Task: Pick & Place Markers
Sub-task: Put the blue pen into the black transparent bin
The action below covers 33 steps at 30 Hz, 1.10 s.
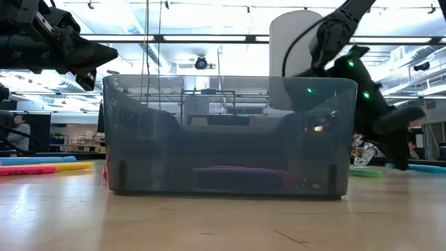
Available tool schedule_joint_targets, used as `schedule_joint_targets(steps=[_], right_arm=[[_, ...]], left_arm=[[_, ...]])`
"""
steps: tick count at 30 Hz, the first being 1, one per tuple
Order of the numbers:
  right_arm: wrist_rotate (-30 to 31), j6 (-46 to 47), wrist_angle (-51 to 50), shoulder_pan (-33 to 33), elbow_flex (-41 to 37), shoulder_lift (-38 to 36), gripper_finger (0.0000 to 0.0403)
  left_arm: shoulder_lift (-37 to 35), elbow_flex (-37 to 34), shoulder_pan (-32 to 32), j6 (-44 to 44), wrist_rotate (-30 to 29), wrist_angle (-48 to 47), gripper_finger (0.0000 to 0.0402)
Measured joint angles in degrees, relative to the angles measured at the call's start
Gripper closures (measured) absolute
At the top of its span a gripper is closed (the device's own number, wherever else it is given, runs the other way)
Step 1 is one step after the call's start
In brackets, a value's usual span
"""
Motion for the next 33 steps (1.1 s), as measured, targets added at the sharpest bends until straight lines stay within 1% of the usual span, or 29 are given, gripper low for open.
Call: schedule_joint_targets(steps=[8, 22, 27, 33], right_arm=[[-3.7, 5.7, -3.1, 2.0, 6.0, -2.6, 0.0391], [-7.9, 11.7, -15.1, 5.7, 10.9, -7.6, 0.0391], [-9.0, 12.8, -19.2, 7.6, 14.8, -8.4, 0.0391], [-10.3, 13.3, -22.5, 10.4, 22.0, -8.5, 0.0391]], left_arm=[[0.0, 0.0, 0.0, 0.0, 0.0, 0.0, 0.0378], [0.0, 0.0, 0.0, 0.0, 0.0, 0.0, 0.0378], [0.0, 0.0, 0.0, 0.0, 0.0, 0.0, 0.0378], [0.0, 0.0, 0.0, 0.0, 0.0, 0.0, 0.0378]])
